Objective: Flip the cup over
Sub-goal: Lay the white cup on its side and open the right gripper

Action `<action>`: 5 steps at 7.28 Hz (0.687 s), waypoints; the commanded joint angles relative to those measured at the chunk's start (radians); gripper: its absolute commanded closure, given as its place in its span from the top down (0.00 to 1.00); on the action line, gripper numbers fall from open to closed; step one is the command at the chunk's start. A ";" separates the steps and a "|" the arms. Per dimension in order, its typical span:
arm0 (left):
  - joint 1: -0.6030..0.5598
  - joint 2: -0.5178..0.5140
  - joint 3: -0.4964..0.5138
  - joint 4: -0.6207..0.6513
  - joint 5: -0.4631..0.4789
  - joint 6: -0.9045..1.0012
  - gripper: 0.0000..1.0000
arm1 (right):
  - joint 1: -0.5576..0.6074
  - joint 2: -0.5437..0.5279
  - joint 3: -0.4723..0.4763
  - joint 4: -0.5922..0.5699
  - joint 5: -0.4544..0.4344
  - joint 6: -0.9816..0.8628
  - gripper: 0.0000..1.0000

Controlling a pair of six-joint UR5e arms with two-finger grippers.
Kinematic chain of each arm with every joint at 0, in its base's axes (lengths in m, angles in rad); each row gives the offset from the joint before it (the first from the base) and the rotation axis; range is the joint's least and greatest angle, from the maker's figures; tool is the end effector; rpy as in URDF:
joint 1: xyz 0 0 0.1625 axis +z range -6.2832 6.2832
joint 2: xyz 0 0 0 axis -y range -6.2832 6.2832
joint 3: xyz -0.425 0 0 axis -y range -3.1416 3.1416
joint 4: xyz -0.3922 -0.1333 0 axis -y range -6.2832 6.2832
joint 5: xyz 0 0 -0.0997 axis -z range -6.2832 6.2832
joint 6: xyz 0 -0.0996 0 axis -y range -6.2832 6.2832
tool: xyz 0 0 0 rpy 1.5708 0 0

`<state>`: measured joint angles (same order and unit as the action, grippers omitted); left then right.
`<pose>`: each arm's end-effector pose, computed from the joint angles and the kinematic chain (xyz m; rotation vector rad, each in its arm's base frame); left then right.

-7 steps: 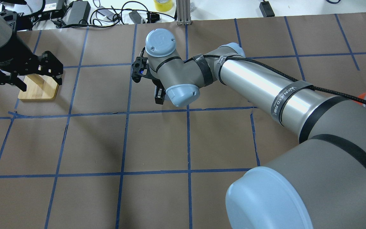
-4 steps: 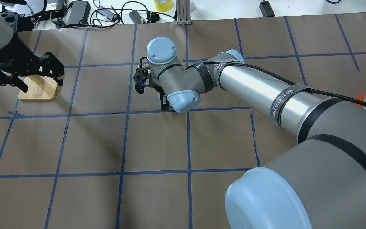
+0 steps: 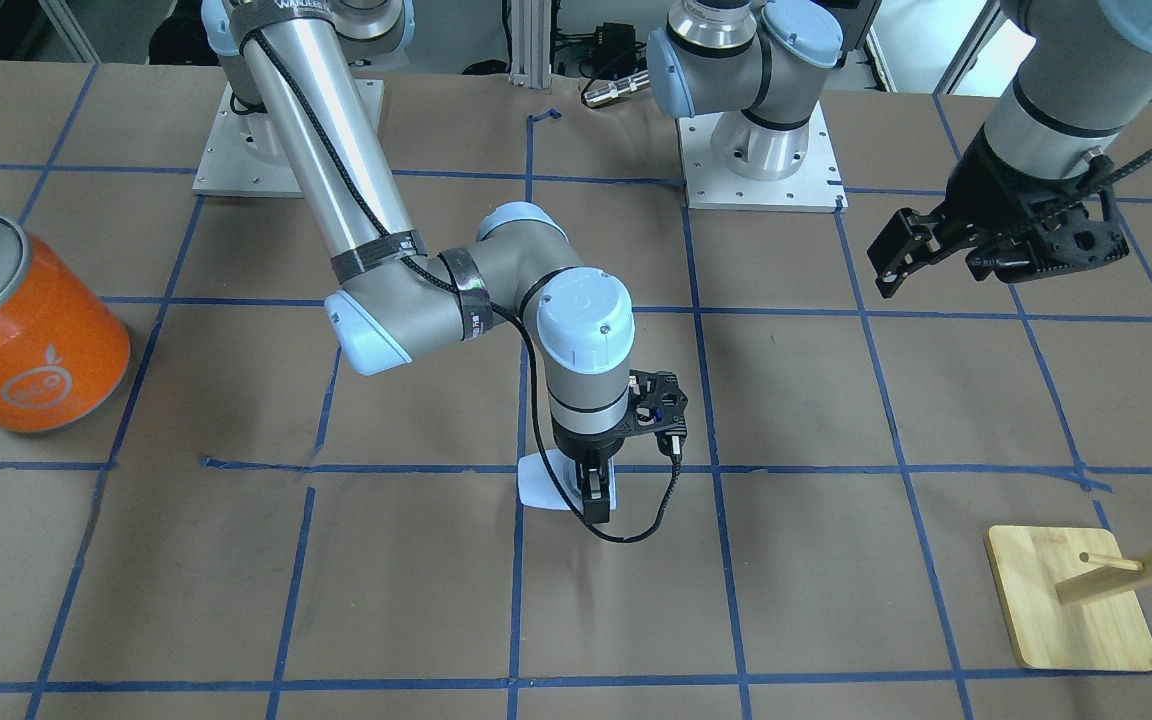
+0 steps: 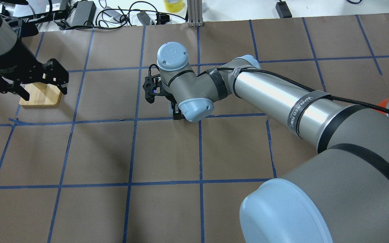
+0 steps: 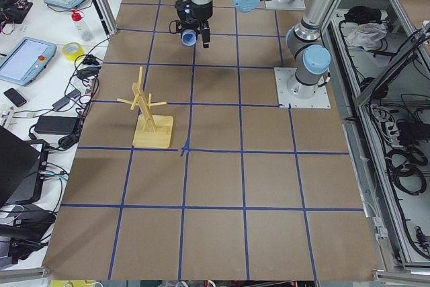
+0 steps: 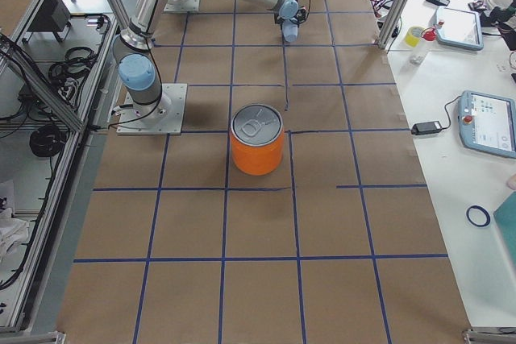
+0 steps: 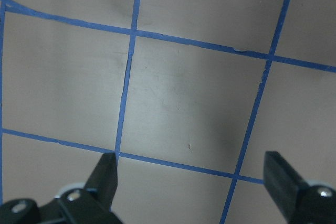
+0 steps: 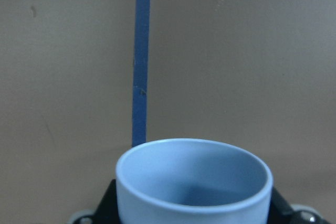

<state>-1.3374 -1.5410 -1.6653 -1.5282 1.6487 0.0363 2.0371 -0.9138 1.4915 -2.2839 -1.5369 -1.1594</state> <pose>-0.0120 -0.4923 0.4605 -0.3004 3.0522 0.0497 0.4369 -0.5641 0.1997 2.2683 -2.1421 0.2169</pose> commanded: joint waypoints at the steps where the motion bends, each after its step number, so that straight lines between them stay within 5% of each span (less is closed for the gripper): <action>1: 0.001 -0.005 -0.001 0.002 -0.015 0.007 1.00 | -0.002 -0.004 0.016 -0.003 -0.002 -0.003 0.16; 5: 0.000 0.004 -0.001 -0.044 0.000 -0.003 1.00 | -0.002 -0.005 0.016 -0.002 0.001 0.004 0.67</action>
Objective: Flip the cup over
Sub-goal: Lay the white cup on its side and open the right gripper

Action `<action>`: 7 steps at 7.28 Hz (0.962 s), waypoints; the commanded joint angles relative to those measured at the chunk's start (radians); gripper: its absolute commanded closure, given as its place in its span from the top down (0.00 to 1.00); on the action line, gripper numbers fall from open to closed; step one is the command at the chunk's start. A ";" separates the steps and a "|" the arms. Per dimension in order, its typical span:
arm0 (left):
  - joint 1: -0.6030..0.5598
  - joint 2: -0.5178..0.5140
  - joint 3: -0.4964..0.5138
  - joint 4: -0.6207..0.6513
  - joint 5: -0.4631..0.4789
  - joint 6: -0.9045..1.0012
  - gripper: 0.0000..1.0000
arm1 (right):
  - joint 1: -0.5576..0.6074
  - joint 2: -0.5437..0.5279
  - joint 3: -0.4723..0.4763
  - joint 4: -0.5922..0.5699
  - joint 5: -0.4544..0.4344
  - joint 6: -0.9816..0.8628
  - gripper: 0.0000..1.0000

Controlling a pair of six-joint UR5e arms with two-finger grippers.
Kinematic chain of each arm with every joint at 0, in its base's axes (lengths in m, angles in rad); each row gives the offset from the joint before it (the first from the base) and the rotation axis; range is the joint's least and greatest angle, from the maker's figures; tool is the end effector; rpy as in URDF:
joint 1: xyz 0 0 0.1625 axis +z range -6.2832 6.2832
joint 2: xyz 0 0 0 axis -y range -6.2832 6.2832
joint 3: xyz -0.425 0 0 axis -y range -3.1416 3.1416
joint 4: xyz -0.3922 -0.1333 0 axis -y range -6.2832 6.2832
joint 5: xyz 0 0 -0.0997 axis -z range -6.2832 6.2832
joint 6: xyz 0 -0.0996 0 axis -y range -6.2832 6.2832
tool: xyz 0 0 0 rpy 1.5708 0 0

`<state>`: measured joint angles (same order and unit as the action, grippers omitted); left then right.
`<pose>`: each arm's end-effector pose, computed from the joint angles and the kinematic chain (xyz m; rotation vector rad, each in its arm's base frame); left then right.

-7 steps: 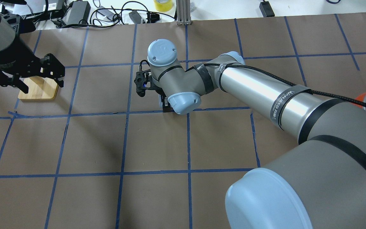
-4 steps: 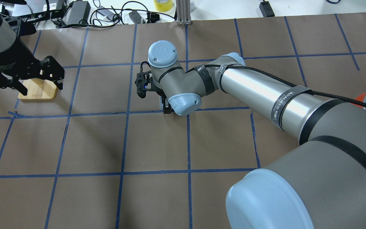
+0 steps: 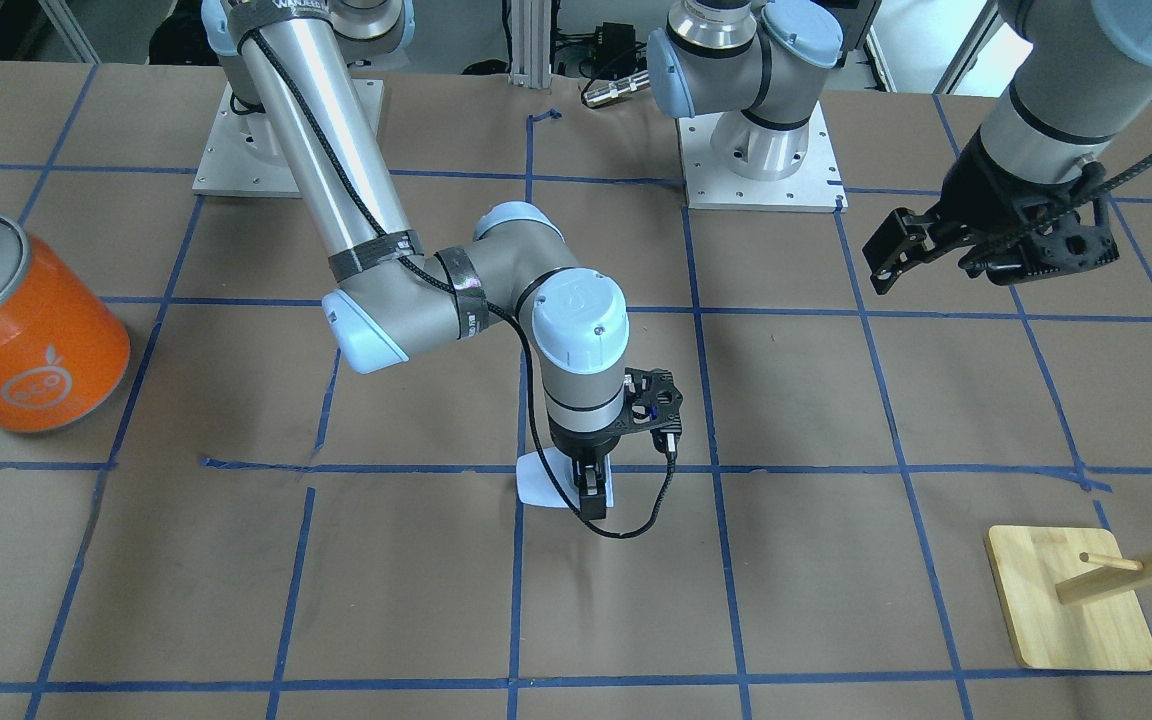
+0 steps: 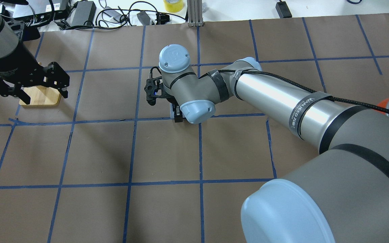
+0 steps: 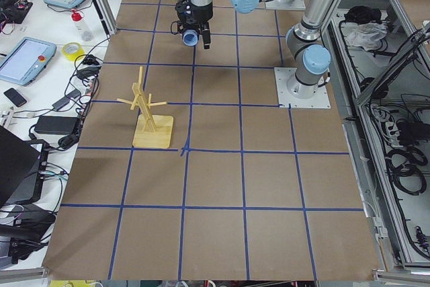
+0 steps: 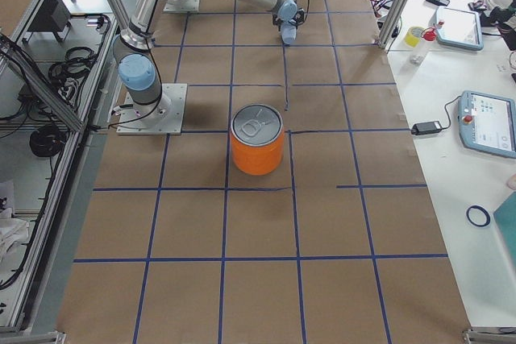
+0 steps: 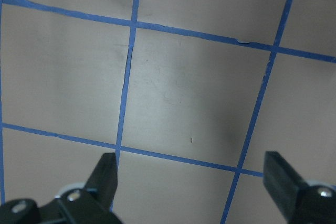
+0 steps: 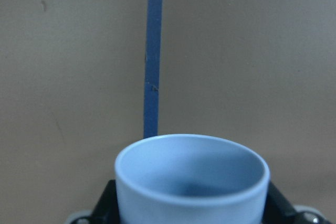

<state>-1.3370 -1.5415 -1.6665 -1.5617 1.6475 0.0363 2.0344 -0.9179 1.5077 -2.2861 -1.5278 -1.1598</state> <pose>-0.0127 -0.4890 0.4564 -0.2995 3.0570 0.1031 0.4341 -0.5606 0.1957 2.2752 -2.1528 0.2080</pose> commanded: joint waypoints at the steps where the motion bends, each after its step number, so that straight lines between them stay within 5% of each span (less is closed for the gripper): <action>1: -0.004 -0.002 -0.001 -0.012 -0.003 -0.007 1.00 | 0.001 -0.001 0.000 0.005 -0.003 0.005 0.69; 4: -0.004 -0.025 -0.002 0.011 -0.005 0.011 1.00 | 0.000 -0.059 0.000 0.042 0.000 0.012 0.68; 7: -0.002 -0.035 -0.002 0.067 -0.012 0.105 1.00 | -0.058 -0.221 -0.003 0.242 0.026 0.101 0.69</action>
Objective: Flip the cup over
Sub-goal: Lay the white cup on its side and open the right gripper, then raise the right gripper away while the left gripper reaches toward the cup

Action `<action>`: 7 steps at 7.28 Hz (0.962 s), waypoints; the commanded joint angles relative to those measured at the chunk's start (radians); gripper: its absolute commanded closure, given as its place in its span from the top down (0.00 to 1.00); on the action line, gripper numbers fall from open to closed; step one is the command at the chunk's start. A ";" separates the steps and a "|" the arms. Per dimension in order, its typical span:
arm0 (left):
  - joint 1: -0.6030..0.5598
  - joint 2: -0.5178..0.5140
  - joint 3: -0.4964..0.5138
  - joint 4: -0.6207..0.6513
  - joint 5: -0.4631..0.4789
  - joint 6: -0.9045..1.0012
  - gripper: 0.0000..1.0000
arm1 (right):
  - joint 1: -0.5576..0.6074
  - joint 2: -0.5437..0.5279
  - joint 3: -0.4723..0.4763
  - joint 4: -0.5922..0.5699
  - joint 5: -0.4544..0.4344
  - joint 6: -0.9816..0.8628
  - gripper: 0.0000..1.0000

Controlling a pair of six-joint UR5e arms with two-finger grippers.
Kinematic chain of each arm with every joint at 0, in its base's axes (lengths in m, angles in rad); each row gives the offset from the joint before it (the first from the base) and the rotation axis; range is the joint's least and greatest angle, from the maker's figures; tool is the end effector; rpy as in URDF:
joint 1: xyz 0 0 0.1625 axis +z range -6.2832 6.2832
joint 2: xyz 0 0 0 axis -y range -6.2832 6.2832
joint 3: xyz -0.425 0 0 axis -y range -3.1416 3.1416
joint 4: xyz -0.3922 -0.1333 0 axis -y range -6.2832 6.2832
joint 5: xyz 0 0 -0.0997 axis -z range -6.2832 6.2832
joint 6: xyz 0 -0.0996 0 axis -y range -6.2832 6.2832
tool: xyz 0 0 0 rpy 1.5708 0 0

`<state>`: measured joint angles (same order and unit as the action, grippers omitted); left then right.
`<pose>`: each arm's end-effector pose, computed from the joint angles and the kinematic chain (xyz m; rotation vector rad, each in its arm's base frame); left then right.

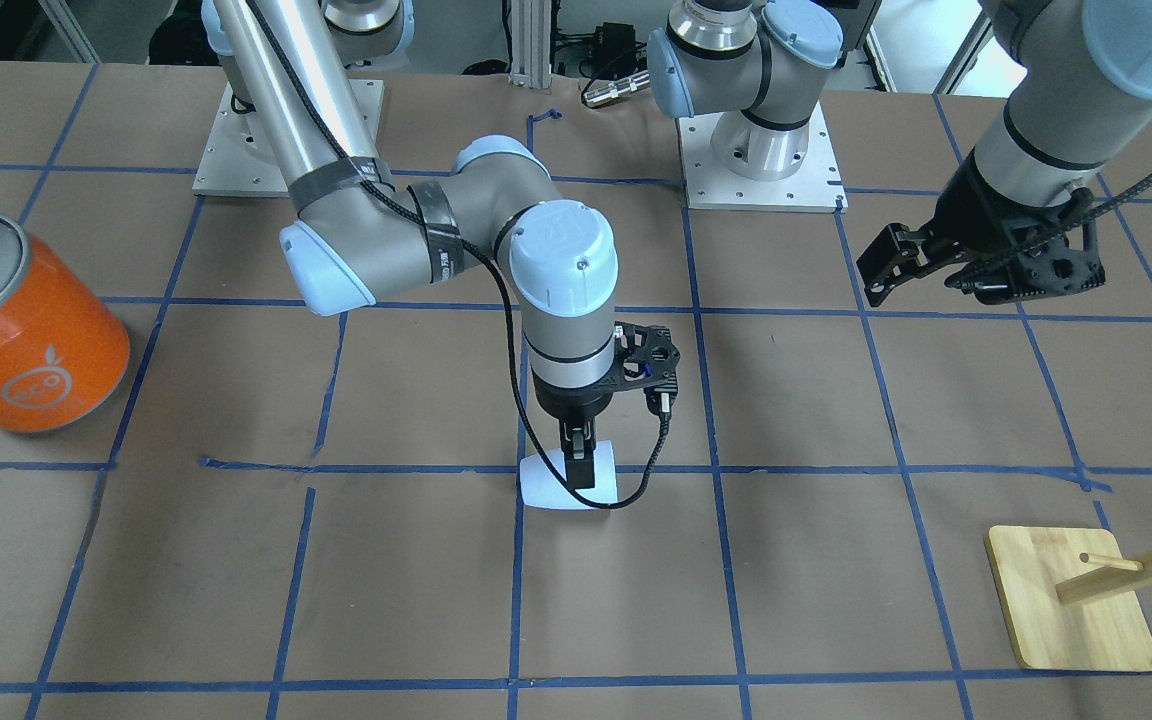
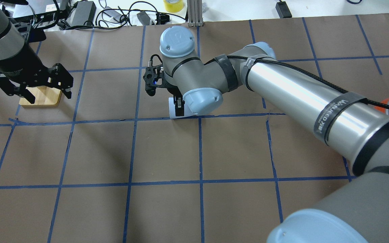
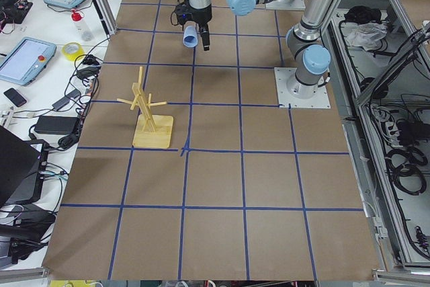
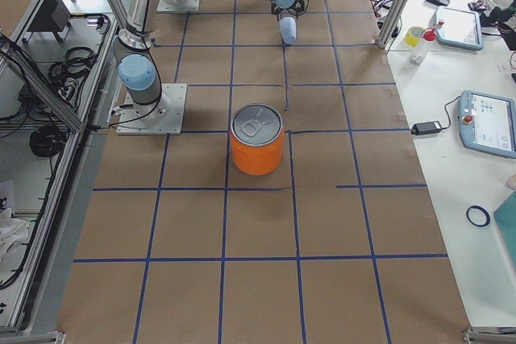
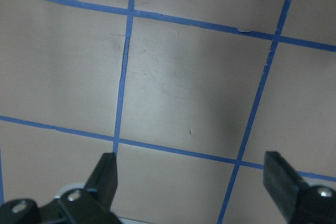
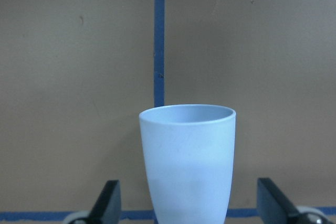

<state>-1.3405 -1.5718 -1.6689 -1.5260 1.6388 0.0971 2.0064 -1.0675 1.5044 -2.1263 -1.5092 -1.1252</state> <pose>-0.0125 -0.5009 0.4441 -0.2022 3.0751 0.0997 0.4096 -0.5496 0.2819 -2.1970 2.2110 -0.2066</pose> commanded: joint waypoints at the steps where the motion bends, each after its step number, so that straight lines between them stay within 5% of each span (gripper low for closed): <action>1: -0.003 -0.016 0.003 0.059 0.001 0.046 1.00 | -0.075 -0.121 -0.001 0.129 0.007 0.187 0.73; 3: -0.037 -0.031 0.003 0.125 -0.077 0.123 1.00 | -0.182 -0.243 0.000 0.217 0.007 0.348 0.99; 7: -0.149 -0.227 -0.040 0.422 -0.382 -0.003 1.00 | -0.342 -0.466 -0.001 0.454 -0.016 0.554 1.00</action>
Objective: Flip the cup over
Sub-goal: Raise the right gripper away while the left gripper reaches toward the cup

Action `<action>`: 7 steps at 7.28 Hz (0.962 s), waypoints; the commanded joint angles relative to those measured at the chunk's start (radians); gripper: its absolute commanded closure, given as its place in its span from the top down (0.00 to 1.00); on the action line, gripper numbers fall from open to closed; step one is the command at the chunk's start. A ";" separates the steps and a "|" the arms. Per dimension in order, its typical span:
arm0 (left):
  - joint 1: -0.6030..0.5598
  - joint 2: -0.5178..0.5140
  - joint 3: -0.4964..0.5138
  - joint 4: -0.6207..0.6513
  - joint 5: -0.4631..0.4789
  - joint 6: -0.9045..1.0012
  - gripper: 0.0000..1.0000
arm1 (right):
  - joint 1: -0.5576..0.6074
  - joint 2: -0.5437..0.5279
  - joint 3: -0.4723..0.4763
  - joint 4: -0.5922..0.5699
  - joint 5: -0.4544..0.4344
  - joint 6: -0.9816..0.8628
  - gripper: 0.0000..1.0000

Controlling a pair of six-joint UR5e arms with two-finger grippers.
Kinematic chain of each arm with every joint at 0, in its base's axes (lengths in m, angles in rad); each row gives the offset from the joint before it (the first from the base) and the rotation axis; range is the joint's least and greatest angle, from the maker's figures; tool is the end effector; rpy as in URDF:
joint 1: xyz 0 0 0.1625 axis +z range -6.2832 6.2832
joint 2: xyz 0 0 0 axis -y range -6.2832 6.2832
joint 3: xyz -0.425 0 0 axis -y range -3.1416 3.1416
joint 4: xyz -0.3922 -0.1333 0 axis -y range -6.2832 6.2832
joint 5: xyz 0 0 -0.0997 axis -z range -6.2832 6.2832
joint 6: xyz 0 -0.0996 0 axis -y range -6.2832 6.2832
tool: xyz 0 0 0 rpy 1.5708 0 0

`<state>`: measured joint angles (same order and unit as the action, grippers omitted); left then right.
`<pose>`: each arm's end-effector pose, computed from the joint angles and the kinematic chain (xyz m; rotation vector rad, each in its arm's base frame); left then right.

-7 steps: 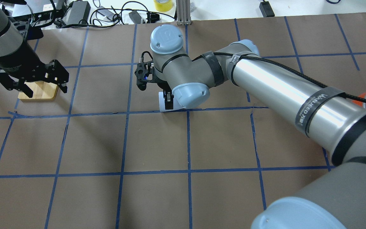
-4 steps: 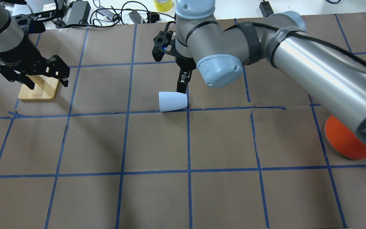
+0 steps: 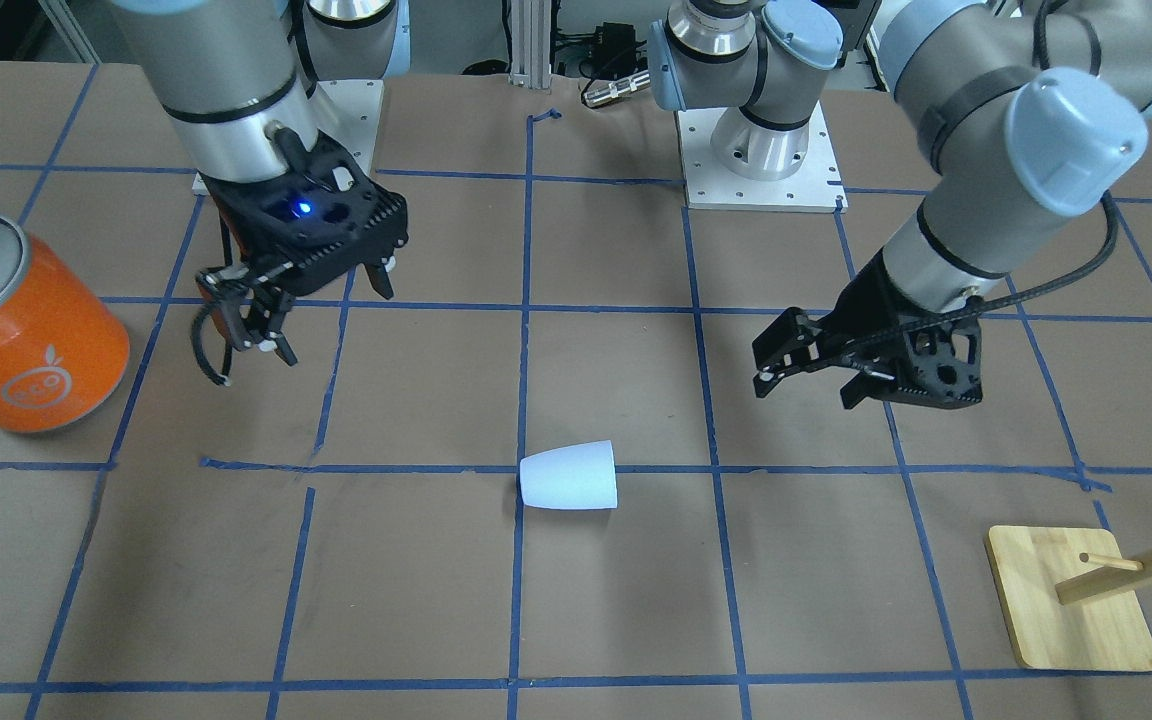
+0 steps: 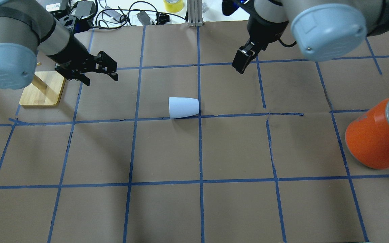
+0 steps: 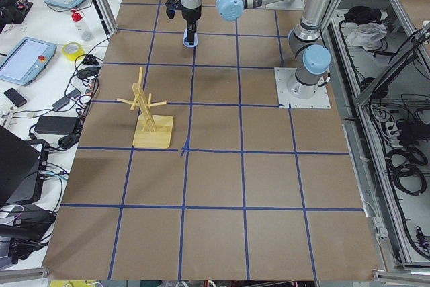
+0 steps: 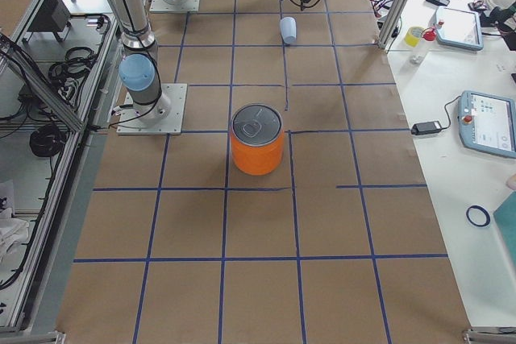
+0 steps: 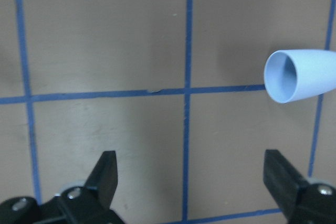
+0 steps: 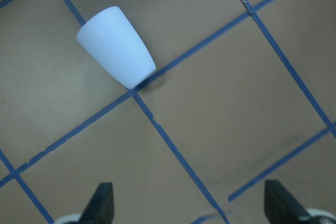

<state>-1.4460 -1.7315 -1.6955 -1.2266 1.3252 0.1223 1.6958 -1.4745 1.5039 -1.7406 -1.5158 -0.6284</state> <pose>-0.0879 -0.5649 0.3810 -0.0069 -2.9024 0.1288 0.2057 -0.5240 0.4895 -1.1513 2.8940 -0.2335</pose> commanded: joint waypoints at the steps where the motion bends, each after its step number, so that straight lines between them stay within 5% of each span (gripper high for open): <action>1: -0.078 -0.123 -0.027 0.198 -0.104 -0.093 1.00 | -0.042 -0.078 -0.001 0.076 -0.030 0.172 1.00; 4: -0.128 -0.255 -0.033 0.321 -0.225 -0.113 1.00 | -0.071 -0.079 0.005 0.078 -0.064 0.451 1.00; 7: -0.160 -0.298 -0.056 0.322 -0.241 -0.153 1.00 | -0.109 -0.096 0.005 0.099 -0.049 0.573 1.00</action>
<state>-1.5948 -2.0174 -1.7384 -0.9058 1.0884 -0.0015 1.6073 -1.5669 1.5091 -1.6498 -1.5772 -0.1077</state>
